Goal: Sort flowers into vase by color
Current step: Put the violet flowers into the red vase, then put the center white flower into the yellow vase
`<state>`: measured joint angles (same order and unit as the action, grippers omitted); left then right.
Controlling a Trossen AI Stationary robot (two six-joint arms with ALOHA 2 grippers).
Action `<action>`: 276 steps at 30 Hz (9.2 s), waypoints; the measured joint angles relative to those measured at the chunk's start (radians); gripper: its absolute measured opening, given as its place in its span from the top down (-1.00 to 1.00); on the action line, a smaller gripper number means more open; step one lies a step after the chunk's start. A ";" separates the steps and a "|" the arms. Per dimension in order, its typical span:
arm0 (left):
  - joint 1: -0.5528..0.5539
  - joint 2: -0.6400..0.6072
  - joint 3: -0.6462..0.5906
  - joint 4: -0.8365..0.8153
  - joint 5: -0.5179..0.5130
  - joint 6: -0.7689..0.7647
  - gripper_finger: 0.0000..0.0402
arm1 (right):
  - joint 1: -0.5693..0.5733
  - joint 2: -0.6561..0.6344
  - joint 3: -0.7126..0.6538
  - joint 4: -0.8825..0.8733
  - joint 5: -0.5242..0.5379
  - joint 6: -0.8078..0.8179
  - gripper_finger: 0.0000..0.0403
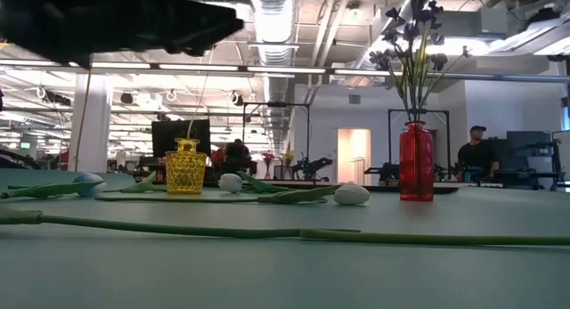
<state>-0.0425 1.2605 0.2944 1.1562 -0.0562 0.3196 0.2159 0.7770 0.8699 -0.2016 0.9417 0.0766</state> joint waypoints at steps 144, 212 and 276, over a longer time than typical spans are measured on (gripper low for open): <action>0.000 -0.012 -0.043 0.012 -0.007 -0.032 -0.20 | -0.216 0.393 0.089 -0.570 -0.215 0.342 -0.21; -0.092 0.007 0.080 -0.465 -0.097 -0.368 -0.19 | 0.210 0.395 0.005 -0.441 -0.677 0.524 -0.62; 0.014 0.507 0.376 -0.869 -0.079 -0.555 0.30 | 0.319 0.395 -0.169 -0.148 -0.679 0.105 -0.56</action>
<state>-0.0288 1.7679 0.6704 0.2870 -0.1356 -0.2353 0.5346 1.1721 0.7008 -0.3492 0.2626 0.1816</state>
